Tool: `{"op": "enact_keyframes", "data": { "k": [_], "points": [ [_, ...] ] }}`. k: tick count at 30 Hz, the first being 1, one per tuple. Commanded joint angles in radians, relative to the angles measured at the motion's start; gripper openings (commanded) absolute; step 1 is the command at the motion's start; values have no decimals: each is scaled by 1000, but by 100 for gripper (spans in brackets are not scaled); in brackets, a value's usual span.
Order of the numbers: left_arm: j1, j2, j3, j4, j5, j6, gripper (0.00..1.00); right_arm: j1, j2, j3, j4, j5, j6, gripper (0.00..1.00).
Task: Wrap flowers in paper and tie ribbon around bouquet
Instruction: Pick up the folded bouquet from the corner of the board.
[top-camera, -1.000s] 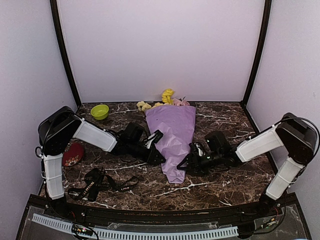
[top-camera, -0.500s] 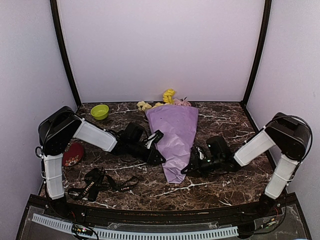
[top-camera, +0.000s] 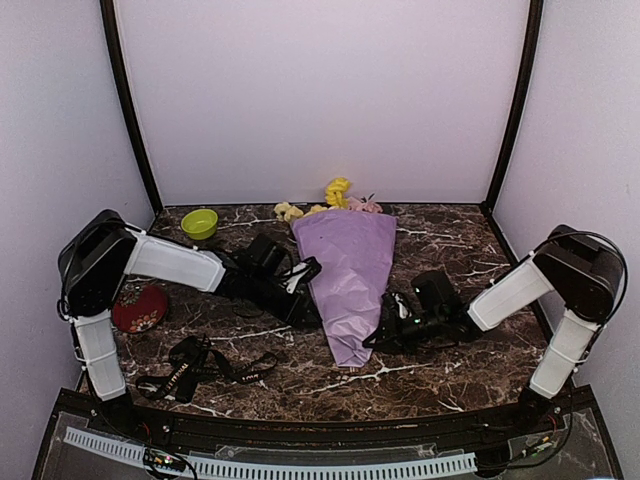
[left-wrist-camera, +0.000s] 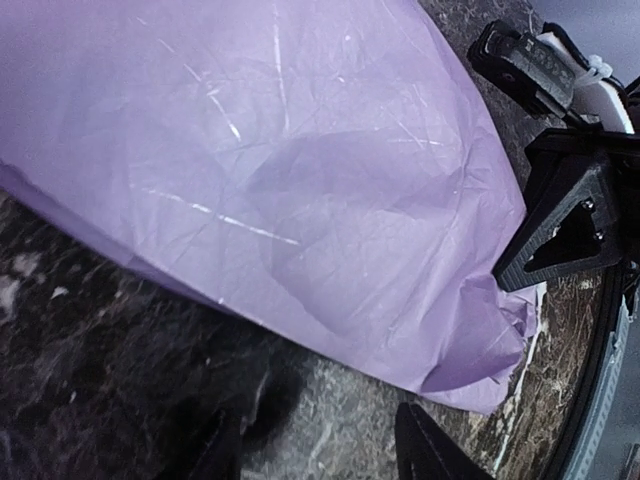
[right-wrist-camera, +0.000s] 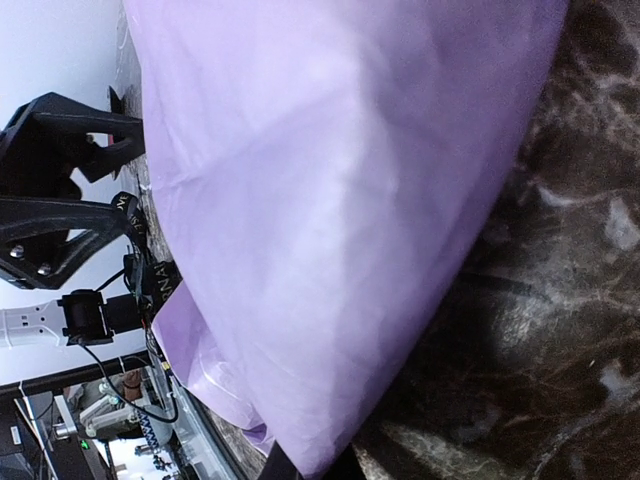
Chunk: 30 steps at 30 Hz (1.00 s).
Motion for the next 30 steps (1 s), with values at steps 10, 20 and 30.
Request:
{"op": "enact_keyframes", "data": {
  "k": [10, 20, 30],
  "points": [
    [-46, -471, -203, -572, -255, -231, 56, -2, -52, 58, -127, 41, -96, 0],
    [139, -600, -277, -697, -360, -392, 51, -3, -61, 47, -137, 44, -109, 0],
    [184, -563, -377, -615, -361, -412, 49, -2, -56, 49, -158, 52, -123, 0]
  ]
}}
